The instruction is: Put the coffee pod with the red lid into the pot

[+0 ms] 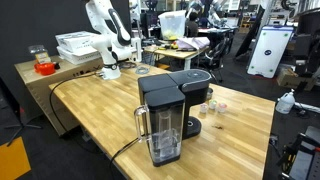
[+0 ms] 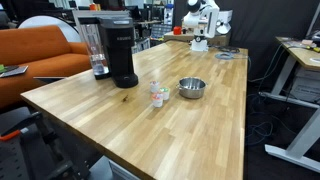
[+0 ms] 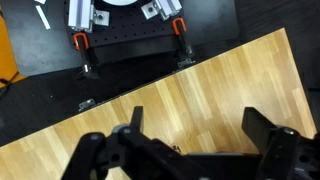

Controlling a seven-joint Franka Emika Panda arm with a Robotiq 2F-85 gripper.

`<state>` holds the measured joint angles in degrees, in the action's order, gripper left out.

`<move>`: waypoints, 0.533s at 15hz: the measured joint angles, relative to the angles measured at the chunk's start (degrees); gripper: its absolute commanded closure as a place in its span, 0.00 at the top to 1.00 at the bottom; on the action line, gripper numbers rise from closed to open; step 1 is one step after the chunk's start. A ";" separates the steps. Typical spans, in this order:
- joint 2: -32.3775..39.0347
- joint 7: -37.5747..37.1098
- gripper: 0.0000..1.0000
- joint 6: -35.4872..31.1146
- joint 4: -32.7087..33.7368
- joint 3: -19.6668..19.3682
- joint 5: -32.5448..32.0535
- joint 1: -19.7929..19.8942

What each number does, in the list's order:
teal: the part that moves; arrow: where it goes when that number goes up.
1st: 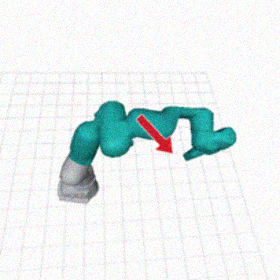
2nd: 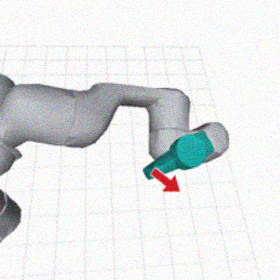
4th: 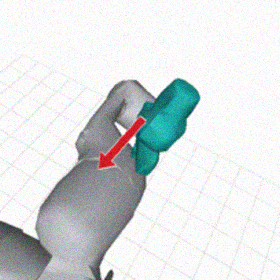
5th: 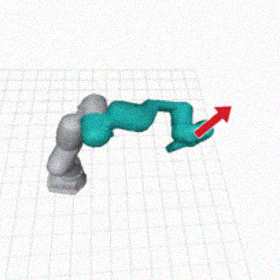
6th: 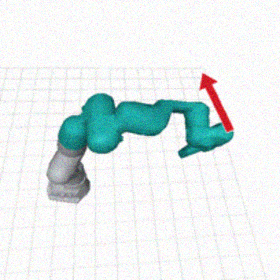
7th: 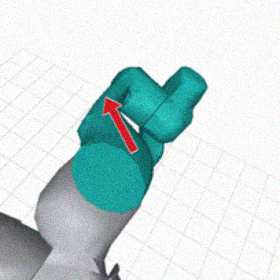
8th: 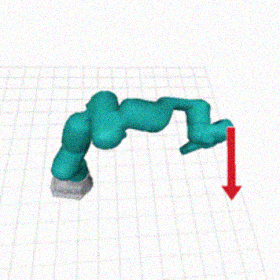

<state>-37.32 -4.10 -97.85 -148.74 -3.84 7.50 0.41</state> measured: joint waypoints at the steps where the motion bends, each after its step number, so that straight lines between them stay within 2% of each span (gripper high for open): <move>1: 0.00 0.00 1.00 0.00 0.00 0.00 0.00 0.00; 4: 0.37 0.00 1.00 -0.74 0.00 0.34 -0.58 0.15; 8: 4.44 0.00 1.00 -5.22 0.40 0.54 -0.78 0.25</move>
<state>-32.88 -4.10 -103.08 -148.34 -3.30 6.72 0.66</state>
